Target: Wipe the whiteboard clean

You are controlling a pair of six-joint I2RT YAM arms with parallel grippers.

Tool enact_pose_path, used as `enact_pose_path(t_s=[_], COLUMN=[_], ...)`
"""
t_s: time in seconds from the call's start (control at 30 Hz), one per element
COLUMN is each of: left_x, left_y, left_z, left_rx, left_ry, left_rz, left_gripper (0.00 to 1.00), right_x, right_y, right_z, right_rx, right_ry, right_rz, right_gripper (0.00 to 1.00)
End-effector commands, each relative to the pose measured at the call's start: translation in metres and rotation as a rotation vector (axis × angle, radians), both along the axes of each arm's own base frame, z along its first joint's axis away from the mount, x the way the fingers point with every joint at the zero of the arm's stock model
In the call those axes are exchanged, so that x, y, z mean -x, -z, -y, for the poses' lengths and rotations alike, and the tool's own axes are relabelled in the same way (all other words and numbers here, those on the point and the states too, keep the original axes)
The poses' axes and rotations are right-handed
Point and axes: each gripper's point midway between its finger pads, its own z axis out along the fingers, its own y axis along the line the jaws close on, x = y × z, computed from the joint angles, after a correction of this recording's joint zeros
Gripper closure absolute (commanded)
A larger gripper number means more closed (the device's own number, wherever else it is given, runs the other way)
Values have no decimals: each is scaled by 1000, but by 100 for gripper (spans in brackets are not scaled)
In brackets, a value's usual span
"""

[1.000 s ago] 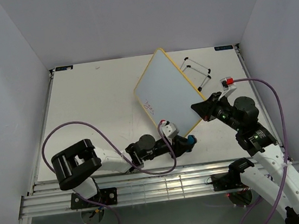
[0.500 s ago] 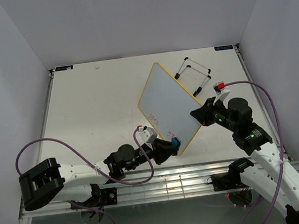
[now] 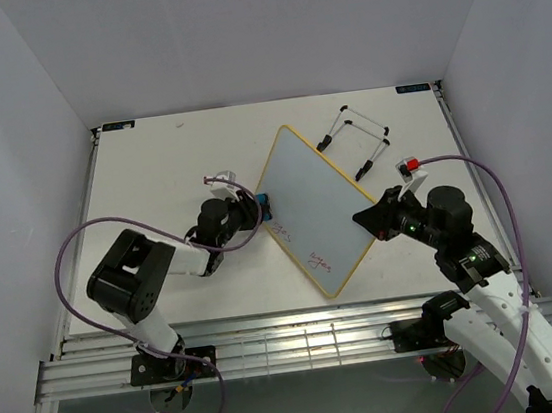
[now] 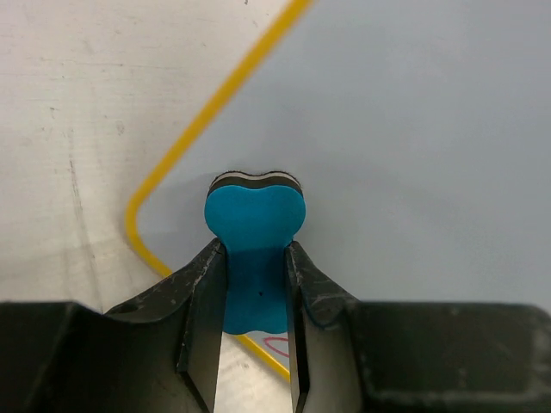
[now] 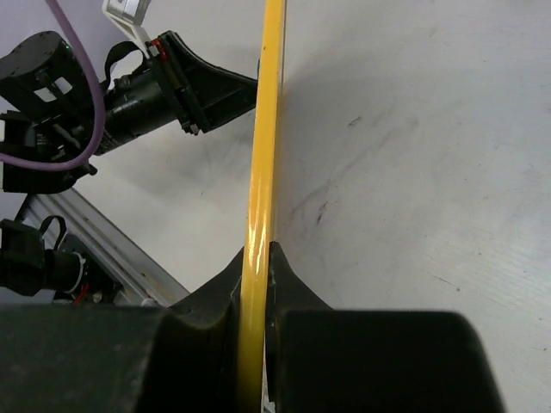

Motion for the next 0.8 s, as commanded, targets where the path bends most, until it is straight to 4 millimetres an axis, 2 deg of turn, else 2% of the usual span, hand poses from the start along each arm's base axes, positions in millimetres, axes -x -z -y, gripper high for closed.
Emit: enact_pose_path(t_s=[0.0,0.1,0.13,0.2,0.23,0.27,0.4,0.57,0.6,0.77], left_x=[-25,-23,-23,-13,-12,-8,6,21,30,55], left_y=[-11,-4,-5,1,-5,4,6,15,15,31], left_z=[9,19,22,25,28,29,37,57,66,76], left_rx=[124,153,178,204,231,236,297,253,243,193], left_ry=[30,83,97,135,153,163,211,251,273,267], left_rz=[-30,-37,-13,-25,5,-14,-8,-35,-38,-80], left_gripper=[100,100,100,100,100,100,100,100,100,100], right_x=[21,22,23,23,22,21,18,14,13,11], right_y=[-82,-84,-91,-92,-93,-95,-94,-91,-90,-91], right_z=[-20,-20,-21,-23,-23,-23,-25,-25,-24,-25], right_rx=[-188,-198,-221,-244,-263,-274,-283,-281,-279,-288], right_ry=[-143,-148,-154,-156,-147,-142,-136,-123,-115,-117], right_rz=[223,218,236,223,202,198,172,164,166,168], right_gripper=[92,92,92,92,92,92,92,92,92,92])
